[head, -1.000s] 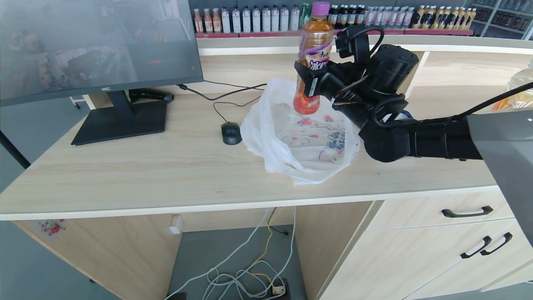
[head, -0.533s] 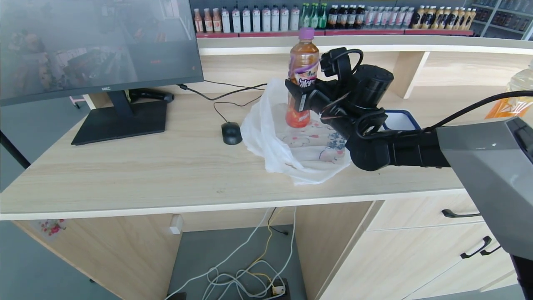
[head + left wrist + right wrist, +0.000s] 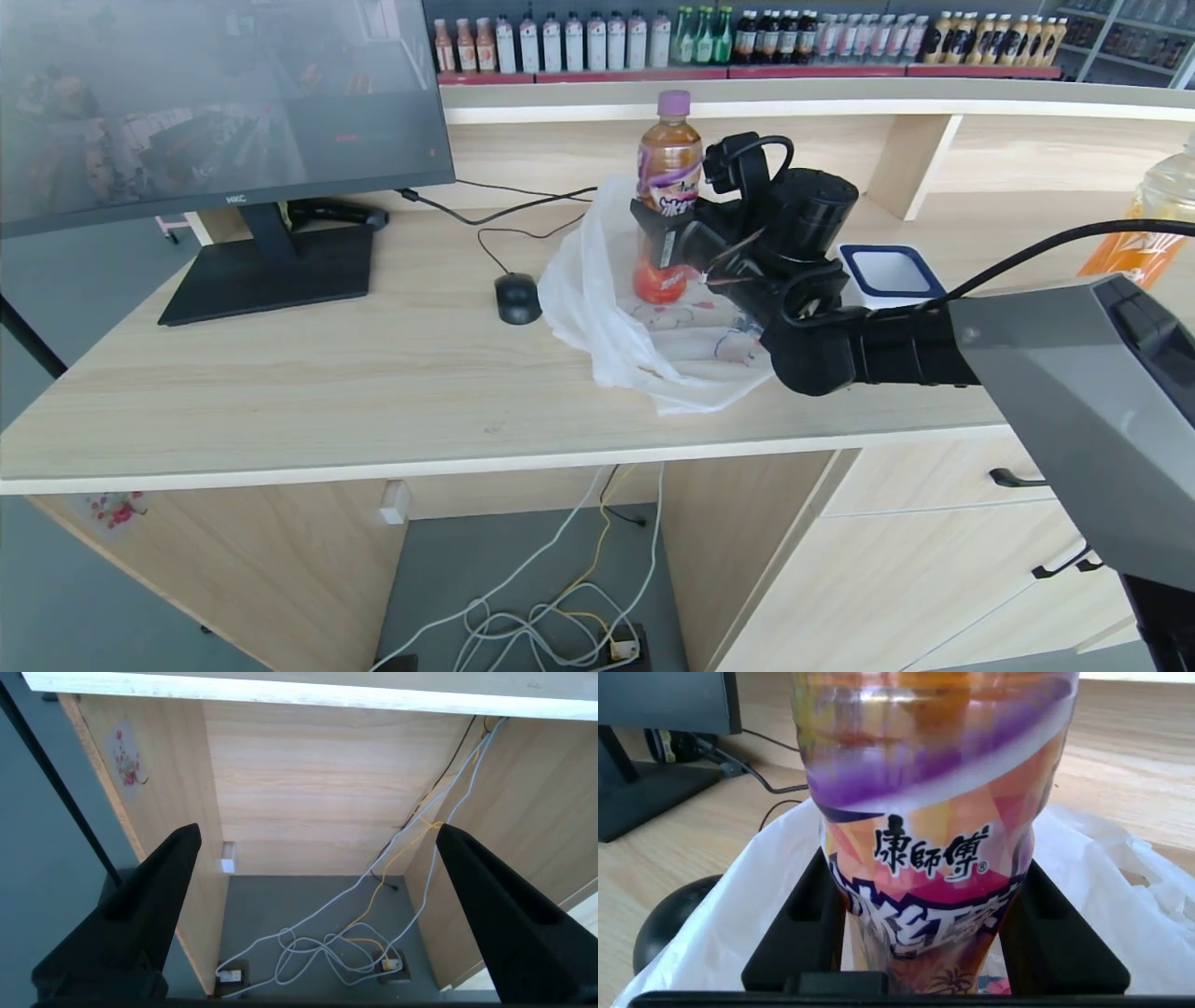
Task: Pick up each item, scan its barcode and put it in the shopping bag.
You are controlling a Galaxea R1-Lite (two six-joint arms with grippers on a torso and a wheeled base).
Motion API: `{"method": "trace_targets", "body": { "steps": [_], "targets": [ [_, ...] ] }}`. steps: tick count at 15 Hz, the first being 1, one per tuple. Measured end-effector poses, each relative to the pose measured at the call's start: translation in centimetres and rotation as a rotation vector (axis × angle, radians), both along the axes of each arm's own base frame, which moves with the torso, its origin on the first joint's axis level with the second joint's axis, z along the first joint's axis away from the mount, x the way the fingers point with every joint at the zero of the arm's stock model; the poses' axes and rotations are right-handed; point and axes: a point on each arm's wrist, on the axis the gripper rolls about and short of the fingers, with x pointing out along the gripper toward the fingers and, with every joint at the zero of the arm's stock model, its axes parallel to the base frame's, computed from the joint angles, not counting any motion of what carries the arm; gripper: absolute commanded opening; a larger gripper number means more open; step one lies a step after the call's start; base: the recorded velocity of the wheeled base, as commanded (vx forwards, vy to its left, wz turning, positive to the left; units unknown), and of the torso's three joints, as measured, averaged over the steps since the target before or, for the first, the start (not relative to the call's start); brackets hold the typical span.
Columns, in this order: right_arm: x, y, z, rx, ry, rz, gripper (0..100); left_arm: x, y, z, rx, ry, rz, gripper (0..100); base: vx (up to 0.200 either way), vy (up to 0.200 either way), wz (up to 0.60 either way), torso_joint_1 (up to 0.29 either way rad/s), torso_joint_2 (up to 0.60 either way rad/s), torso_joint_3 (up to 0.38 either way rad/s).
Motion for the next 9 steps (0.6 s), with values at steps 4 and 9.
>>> {"method": "trace_targets", "body": {
  "steps": [4, 9],
  "targets": [
    [0.1, 0.4, -0.6, 0.009, 0.020, 0.012, 0, 0.0, 0.0, 0.0, 0.000, 0.000, 0.000, 100, 0.000, 0.000, 0.00, 0.000, 0.00, 0.000],
    [0.1, 0.9, -1.2, 0.003, 0.031, 0.022, 0, 0.0, 0.0, 0.0, 0.000, 0.000, 0.000, 100, 0.000, 0.000, 0.00, 0.000, 0.00, 0.000]
  ]
}}
